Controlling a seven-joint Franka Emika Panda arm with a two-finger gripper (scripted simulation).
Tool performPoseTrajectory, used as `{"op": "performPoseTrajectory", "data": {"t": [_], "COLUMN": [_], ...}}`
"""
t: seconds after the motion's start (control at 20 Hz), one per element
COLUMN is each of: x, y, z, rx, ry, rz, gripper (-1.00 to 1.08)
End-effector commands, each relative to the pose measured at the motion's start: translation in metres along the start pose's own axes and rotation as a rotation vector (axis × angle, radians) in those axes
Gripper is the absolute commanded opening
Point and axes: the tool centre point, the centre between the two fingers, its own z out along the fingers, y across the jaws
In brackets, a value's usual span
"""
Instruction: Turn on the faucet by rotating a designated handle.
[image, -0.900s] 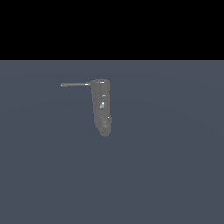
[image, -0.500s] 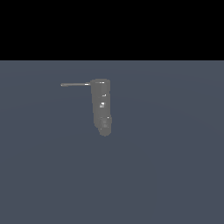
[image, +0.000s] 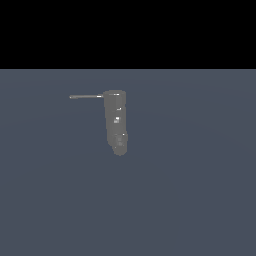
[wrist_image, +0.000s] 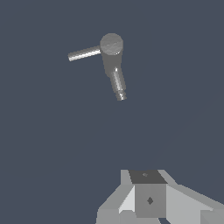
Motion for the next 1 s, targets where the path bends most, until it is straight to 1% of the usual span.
{"op": "performPoseTrajectory", "data": {"t": [0.0,0.45,0.95], "x": [0.004,0.026,0.06], "y": [-0.01,-0.053,-0.094], "z": [0.01,0.051,0.098], "rx": [-0.002,-0.009,-0.016], "ry": [-0.002,-0.009,-0.017], "rz": [0.042,0.221,0.421], "gripper": [-1.0,-1.0,-1.0]}}
